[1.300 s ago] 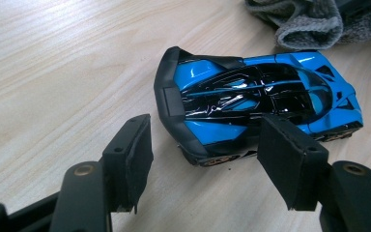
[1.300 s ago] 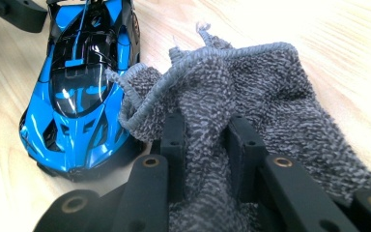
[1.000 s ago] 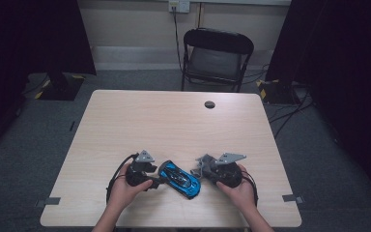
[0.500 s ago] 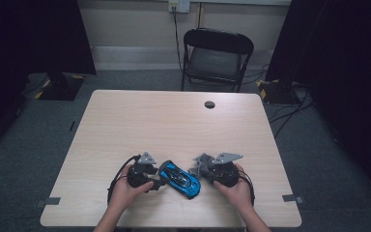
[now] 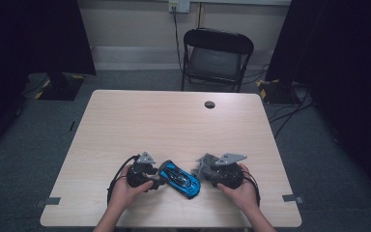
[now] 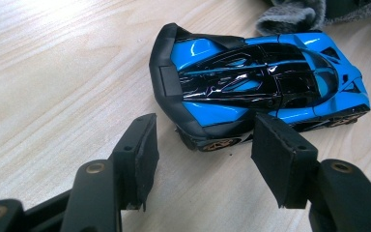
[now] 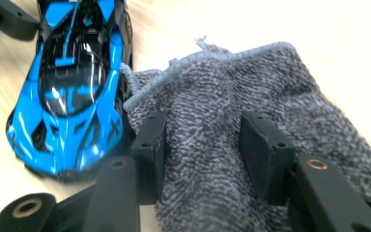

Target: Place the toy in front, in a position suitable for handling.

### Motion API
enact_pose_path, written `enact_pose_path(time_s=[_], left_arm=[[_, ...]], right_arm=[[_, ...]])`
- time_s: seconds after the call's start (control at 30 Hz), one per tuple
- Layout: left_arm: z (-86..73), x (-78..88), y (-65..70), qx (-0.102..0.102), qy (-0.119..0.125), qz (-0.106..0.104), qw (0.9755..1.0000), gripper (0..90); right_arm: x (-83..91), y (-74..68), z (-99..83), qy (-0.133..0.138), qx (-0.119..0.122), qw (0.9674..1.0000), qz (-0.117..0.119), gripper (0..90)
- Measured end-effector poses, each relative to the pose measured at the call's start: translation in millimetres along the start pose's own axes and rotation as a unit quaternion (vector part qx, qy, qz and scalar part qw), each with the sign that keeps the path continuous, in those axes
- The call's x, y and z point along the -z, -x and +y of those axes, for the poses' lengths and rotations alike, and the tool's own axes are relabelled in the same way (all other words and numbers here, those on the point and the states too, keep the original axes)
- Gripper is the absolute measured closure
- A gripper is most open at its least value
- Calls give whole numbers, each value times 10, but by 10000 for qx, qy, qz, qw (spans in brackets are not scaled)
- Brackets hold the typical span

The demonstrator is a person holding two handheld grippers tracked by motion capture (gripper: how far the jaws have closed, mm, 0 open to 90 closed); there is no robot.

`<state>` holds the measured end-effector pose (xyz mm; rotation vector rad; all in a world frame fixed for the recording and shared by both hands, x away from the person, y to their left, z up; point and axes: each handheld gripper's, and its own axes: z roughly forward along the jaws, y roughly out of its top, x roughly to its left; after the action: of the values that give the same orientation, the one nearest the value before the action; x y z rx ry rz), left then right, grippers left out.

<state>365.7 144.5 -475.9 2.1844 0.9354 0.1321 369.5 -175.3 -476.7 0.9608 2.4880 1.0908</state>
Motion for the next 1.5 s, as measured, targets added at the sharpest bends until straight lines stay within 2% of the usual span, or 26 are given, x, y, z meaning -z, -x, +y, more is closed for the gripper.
enact_pose_path(time_s=[0.07, 0.1, 0.13, 0.17, 0.2, 0.3, 0.33, 0.37, 0.4, 0.43, 0.53, 0.57, 0.73, 1.07, 1.27, 1.5], left_arm=[[3, 4, 3, -23, 5, -38, 10000, 452], [7, 4, 5, -34, 1, -31, 10000, 463], [10, 4, 8, -29, 6, -44, 10000, 463], [14, 0, 12, -59, 17, -61, 10000, 472], [14, 0, 12, -59, 17, -61, 10000, 470], [13, -1, 6, -32, 21, -72, 10000, 470], [12, -1, 5, -30, 31, -72, 10000, 469], [12, -2, 4, -34, 32, -72, 10000, 468], [13, -3, 6, -25, 46, -74, 10000, 468], [15, -5, 5, -37, 43, -84, 9999, 464], [19, -17, 3, -25, 16, -135, 9999, 454], [18, -18, 1, -6, 20, -145, 9999, 454], [22, -22, 5, -35, 7, -156, 9999, 454], [27, -36, 11, -95, -52, -227, 9997, 451], [20, -37, 4, -64, -15, -239, 9997, 451], [14, -33, -9, -70, 10, -244, 9997, 453]], right_arm=[[6, 20, -29, -76, 1, 10000, -22, 568], [-18, 38, -68, -97, -57, 9999, 41, 648], [-18, 38, -68, -97, -57, 9999, 41, 648], [-27, 62, -86, -69, -180, 9998, 56, 709], [-27, 62, -86, -69, -180, 9998, 56, 709], [-13, 88, -57, -88, -408, 9989, 207, 779], [-6, 86, -45, -57, -478, 9983, 317, 786], [12, 57, -7, -70, -475, 9974, 538, 790], [12, 57, -7, -70, -475, 9974, 538, 790], [22, 12, 35, -71, -416, 9966, 710, 790], [-18, -18, 62, -155, -371, 9965, 732, 790], [-83, -19, 78, -207, -377, 9961, 773, 790], [-191, -7, 150, -153, -493, 9949, 870, 790], [-482, -88, 432, -197, -413, 9953, 852, 791], [-643, -142, 582, -102, -395, 9960, 794, 791], [-802, -197, 735, -68, -364, 9973, 639, 790]])
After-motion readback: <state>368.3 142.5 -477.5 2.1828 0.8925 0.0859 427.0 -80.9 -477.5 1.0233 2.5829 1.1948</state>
